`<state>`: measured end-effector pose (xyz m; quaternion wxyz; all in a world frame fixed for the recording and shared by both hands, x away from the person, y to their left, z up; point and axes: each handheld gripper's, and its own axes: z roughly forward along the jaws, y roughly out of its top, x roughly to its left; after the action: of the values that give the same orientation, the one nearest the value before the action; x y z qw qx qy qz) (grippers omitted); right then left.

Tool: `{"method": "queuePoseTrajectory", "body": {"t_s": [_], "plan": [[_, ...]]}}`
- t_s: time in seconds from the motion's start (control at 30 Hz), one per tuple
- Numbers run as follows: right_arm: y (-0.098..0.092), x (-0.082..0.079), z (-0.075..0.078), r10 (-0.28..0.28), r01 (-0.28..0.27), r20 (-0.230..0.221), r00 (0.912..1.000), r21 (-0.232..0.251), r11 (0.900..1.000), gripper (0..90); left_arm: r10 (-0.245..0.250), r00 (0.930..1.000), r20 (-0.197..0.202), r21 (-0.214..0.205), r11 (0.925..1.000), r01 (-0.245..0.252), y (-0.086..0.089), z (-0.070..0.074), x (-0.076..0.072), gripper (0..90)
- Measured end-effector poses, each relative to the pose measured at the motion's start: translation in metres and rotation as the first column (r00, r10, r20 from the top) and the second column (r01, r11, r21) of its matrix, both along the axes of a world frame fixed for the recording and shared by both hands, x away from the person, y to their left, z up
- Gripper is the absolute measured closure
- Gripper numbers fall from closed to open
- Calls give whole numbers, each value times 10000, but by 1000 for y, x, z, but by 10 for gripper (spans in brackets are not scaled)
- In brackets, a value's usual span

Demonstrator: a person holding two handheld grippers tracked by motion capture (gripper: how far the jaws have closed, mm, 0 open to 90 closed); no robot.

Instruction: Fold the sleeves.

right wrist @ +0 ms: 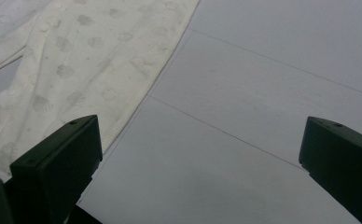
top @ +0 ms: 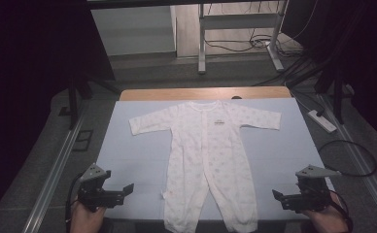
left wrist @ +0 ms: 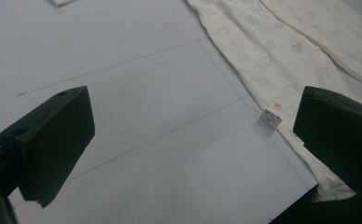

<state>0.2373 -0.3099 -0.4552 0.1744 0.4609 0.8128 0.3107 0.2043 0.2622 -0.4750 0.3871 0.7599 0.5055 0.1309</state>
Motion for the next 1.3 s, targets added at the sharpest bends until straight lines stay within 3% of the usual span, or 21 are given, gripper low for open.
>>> {"method": "queuePoseTrajectory", "body": {"t_s": [0.67,1.1,1.3], "plan": [[1,0,0,151,-151,-33,9999,49,9999,0,-695,9976,-6,-112,9975,695,-5,-1,17,0],[0,0,0,185,-185,-42,9998,60,9998,0,-640,9979,-89,10,9979,640,-7,-4,32,0],[1,0,0,207,-207,-39,9998,42,9998,0,-624,9975,-327,-26,9981,624,-9,-5,38,0]]}}
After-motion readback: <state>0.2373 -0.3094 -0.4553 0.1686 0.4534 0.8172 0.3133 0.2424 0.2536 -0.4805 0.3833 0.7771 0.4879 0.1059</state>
